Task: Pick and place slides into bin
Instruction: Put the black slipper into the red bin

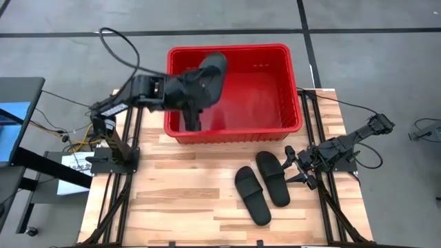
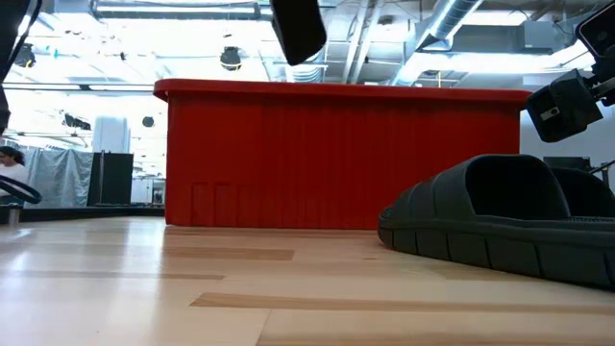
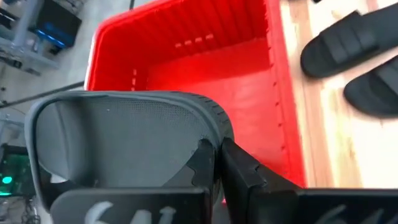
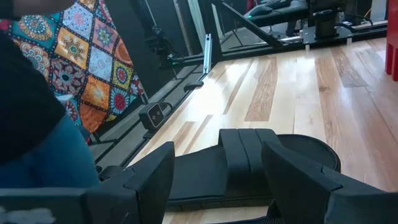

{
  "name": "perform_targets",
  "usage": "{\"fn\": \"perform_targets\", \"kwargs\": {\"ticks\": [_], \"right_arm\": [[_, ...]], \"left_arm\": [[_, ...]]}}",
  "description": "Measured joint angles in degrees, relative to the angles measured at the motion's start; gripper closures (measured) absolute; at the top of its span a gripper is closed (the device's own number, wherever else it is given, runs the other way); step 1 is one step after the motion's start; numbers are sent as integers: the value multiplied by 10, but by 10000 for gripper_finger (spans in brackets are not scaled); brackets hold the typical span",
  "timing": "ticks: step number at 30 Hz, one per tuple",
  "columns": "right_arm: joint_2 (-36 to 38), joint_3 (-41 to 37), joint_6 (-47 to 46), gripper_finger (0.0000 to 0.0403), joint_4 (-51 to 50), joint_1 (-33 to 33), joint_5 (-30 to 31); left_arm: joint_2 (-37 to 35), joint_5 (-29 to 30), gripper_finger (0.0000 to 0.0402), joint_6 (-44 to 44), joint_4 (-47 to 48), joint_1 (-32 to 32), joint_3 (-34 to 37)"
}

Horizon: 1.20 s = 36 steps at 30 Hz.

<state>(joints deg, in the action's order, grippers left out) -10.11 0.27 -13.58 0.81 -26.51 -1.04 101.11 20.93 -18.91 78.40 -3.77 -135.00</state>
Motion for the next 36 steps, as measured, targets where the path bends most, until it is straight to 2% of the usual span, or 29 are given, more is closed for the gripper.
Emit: {"fn": "perform_targets", "kwargs": {"ticks": [8,19,36], "right_arm": [[0,0,0,170,0,0,0],[0,0,0,170,0,0,0],[0,0,0,170,0,0,0]], "left_arm": [[0,-100,401,-55,11,-102,31],[1,-203,401,-116,-60,-191,146],[1,-273,401,-144,-205,-251,355]]}}
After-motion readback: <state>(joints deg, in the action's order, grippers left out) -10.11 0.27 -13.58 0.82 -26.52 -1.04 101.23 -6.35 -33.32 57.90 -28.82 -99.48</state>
